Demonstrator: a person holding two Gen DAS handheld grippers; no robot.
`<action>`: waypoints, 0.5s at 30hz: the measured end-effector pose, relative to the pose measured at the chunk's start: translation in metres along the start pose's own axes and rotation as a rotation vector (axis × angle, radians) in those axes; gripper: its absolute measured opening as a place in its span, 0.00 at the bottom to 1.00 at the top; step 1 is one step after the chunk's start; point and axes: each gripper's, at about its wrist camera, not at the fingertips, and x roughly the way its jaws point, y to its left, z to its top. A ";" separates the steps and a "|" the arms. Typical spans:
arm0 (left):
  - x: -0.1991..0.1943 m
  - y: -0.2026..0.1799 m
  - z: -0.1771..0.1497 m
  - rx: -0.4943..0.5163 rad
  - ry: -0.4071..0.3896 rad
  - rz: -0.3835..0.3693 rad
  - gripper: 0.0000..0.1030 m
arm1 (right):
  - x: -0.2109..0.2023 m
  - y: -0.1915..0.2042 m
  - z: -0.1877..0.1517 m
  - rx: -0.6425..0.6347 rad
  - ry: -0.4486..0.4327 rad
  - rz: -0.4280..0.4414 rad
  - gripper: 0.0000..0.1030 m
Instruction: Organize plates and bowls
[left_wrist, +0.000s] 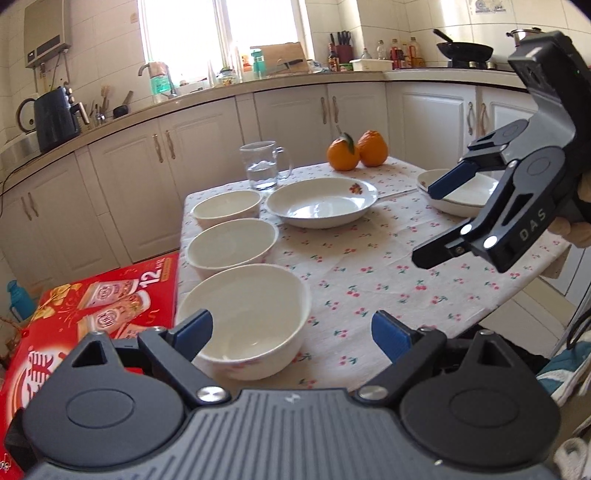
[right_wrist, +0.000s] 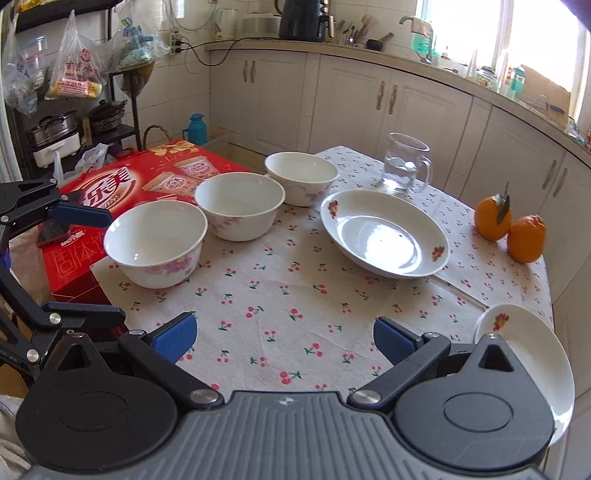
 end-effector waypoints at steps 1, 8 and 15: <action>0.002 0.007 -0.003 -0.004 0.013 0.016 0.90 | 0.003 0.003 0.004 -0.010 0.000 0.012 1.00; 0.018 0.029 -0.019 -0.038 0.073 0.032 0.90 | 0.028 0.022 0.029 -0.053 -0.004 0.122 1.00; 0.032 0.036 -0.023 -0.049 0.082 -0.012 0.90 | 0.054 0.036 0.043 -0.069 0.022 0.190 0.99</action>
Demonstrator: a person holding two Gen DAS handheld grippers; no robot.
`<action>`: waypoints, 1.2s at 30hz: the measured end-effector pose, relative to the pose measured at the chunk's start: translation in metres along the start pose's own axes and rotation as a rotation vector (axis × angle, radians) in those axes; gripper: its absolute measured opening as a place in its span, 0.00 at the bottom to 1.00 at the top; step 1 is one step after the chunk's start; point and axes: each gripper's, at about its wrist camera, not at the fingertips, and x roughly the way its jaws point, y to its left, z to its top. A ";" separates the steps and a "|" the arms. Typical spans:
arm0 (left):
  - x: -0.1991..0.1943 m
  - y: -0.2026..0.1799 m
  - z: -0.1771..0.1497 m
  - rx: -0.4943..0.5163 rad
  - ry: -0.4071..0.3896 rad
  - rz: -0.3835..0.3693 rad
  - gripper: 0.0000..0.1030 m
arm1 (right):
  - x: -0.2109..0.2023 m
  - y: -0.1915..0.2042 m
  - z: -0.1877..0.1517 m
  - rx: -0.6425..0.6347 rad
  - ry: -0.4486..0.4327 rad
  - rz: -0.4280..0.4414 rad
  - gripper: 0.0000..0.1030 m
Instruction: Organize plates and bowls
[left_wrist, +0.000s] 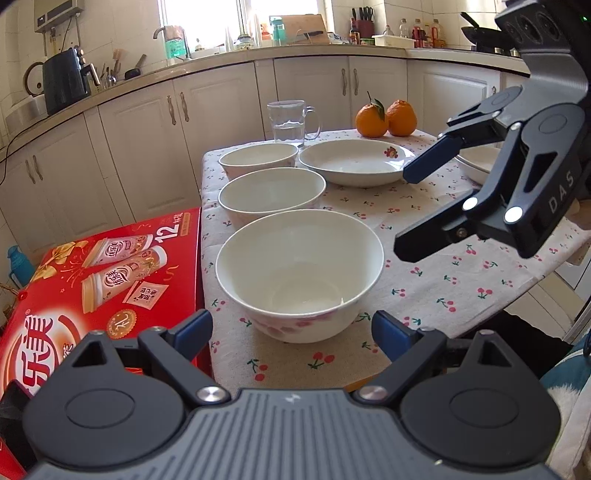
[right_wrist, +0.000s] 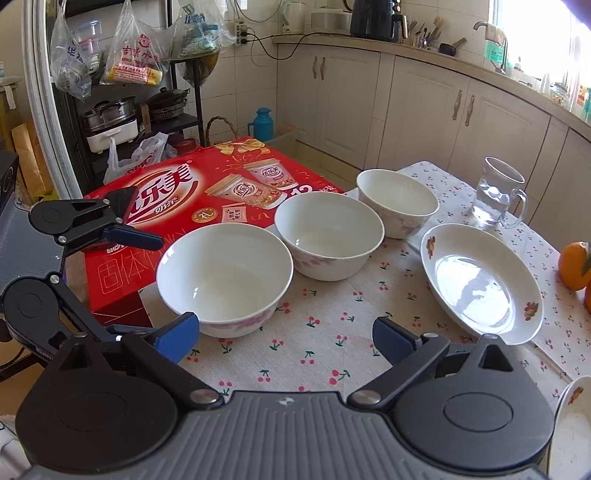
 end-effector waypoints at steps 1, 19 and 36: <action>0.001 0.000 0.000 0.001 0.000 -0.003 0.90 | 0.004 0.000 0.002 0.002 0.005 0.009 0.99; -0.004 -0.046 0.059 0.100 -0.094 -0.058 0.90 | -0.011 -0.053 -0.006 0.038 0.011 -0.119 0.99; 0.126 -0.118 0.124 -0.067 -0.010 0.055 0.90 | -0.001 -0.209 0.017 -0.002 0.109 -0.126 0.99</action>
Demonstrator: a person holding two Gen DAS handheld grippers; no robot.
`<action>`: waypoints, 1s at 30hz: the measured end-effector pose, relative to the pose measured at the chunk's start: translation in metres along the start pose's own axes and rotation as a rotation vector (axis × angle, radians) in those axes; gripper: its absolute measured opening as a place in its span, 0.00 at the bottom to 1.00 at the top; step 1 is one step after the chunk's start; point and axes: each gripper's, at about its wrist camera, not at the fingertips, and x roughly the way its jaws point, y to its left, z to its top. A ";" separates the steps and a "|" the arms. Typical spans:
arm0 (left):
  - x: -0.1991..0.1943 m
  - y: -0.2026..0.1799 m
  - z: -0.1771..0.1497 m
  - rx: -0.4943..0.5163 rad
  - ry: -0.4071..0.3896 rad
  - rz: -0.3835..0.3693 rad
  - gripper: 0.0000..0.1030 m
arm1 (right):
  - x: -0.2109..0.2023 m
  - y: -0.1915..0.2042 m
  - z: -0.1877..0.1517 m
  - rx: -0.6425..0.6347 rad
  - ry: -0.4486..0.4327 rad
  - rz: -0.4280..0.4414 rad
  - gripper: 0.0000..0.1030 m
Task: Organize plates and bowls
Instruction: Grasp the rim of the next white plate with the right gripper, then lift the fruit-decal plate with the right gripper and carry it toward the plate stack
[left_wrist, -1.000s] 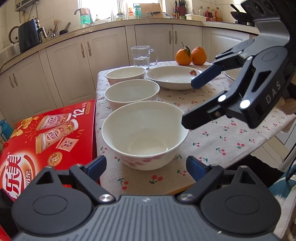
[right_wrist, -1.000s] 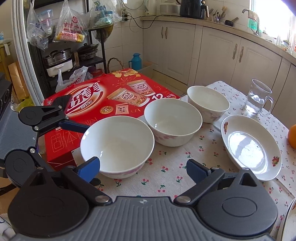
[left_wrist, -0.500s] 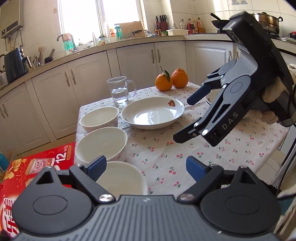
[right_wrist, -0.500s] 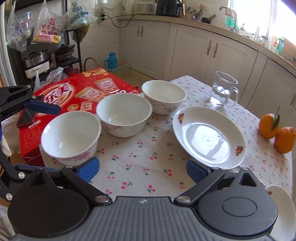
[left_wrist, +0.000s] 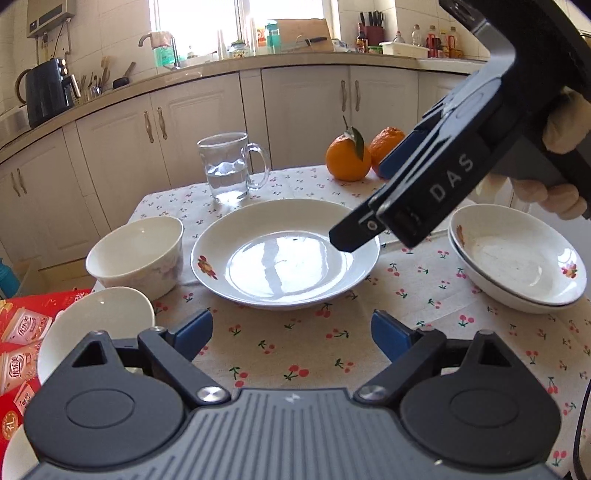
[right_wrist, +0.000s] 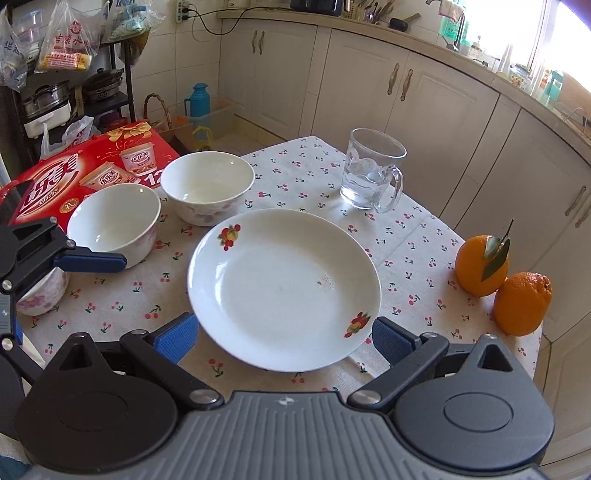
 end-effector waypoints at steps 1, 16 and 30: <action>0.007 -0.001 0.002 -0.001 0.010 0.003 0.90 | 0.005 -0.006 0.002 -0.001 0.008 0.014 0.99; 0.053 -0.004 0.011 -0.011 0.073 0.029 0.89 | 0.099 -0.075 0.039 -0.009 0.111 0.178 0.93; 0.063 -0.006 0.016 -0.018 0.088 0.069 0.86 | 0.139 -0.091 0.044 0.015 0.126 0.296 0.81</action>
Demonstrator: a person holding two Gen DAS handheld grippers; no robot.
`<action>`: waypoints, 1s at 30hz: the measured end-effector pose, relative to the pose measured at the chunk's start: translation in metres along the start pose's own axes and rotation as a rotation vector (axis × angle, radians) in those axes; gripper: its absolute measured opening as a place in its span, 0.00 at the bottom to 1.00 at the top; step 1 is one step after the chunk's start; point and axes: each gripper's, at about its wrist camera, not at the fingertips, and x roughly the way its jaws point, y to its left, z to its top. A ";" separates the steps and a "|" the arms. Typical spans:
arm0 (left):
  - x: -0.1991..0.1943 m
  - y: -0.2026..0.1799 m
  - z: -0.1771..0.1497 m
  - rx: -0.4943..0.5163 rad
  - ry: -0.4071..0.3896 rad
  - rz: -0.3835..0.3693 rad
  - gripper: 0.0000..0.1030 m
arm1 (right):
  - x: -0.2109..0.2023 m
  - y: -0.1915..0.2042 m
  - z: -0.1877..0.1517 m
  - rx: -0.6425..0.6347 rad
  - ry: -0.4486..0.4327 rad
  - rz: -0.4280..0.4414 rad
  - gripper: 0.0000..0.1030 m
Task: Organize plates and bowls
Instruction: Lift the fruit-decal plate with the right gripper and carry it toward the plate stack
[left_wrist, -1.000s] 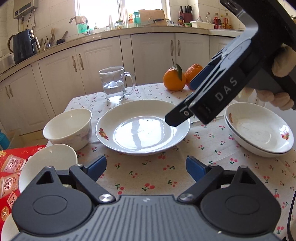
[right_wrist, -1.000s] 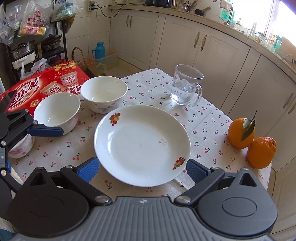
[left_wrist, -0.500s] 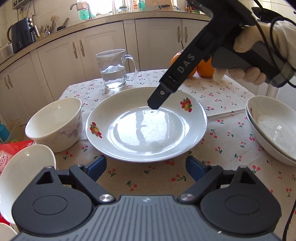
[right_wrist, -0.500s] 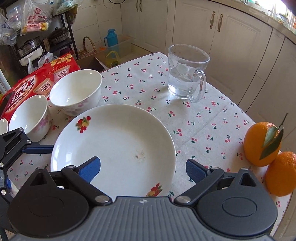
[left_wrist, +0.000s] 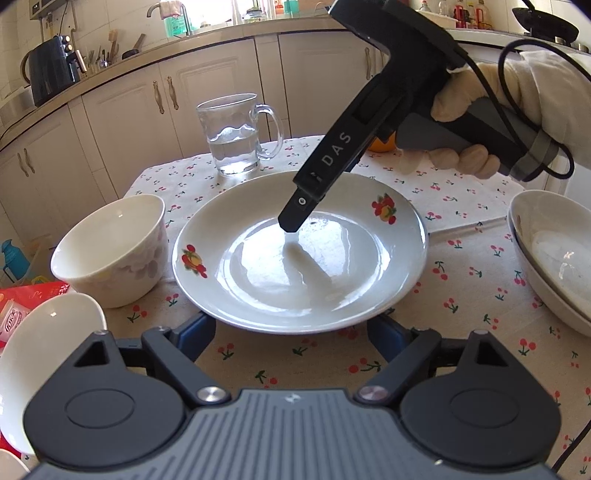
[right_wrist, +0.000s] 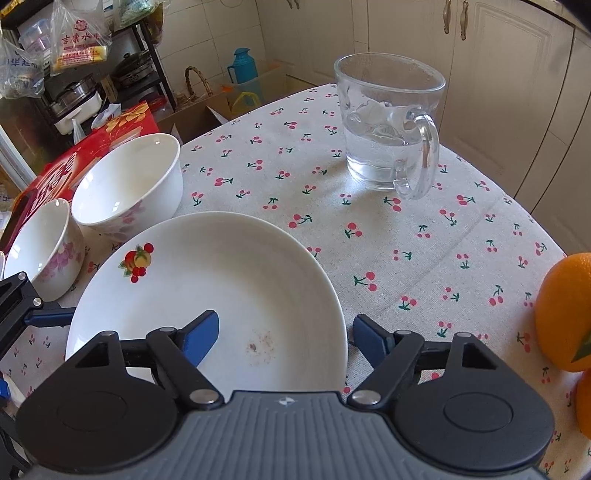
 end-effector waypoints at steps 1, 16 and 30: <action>0.000 0.000 0.000 0.000 0.000 0.000 0.86 | 0.000 -0.001 0.001 -0.001 0.000 0.008 0.81; 0.005 0.006 0.000 -0.026 0.009 -0.035 0.85 | 0.002 -0.008 0.009 0.001 -0.008 0.116 0.76; -0.003 0.006 -0.001 0.007 0.008 -0.084 0.85 | -0.010 -0.008 -0.002 0.034 -0.006 0.116 0.76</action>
